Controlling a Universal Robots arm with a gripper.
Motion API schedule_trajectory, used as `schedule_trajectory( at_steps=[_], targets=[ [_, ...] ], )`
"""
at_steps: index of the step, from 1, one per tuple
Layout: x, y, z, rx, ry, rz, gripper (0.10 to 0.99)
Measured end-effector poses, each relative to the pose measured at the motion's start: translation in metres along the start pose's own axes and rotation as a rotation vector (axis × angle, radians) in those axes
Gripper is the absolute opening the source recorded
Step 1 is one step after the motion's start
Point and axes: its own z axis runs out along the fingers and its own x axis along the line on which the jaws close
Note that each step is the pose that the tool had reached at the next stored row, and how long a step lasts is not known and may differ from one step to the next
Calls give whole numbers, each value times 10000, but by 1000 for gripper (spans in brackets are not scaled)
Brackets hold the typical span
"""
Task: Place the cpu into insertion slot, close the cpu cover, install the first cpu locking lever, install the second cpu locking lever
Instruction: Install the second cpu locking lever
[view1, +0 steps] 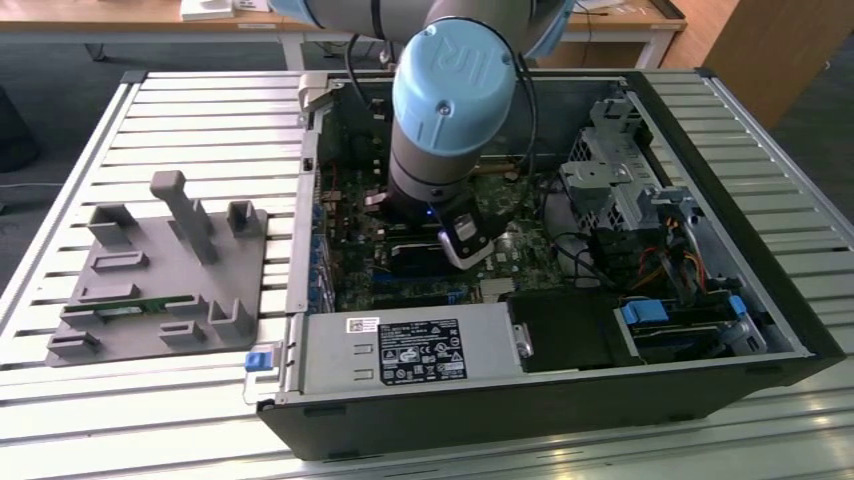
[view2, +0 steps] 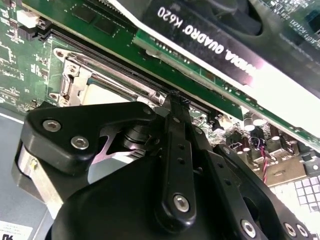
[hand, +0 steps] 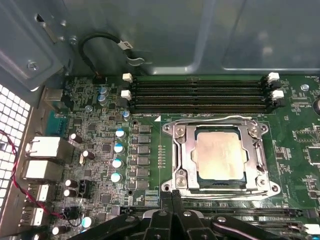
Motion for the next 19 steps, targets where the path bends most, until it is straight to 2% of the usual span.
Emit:
schedule_trajectory(
  at_steps=[14,19],
  targets=[
    [25,-11,64,-41,3,2,106],
    [31,19,93,-73,-4,-2,106]
  ],
)
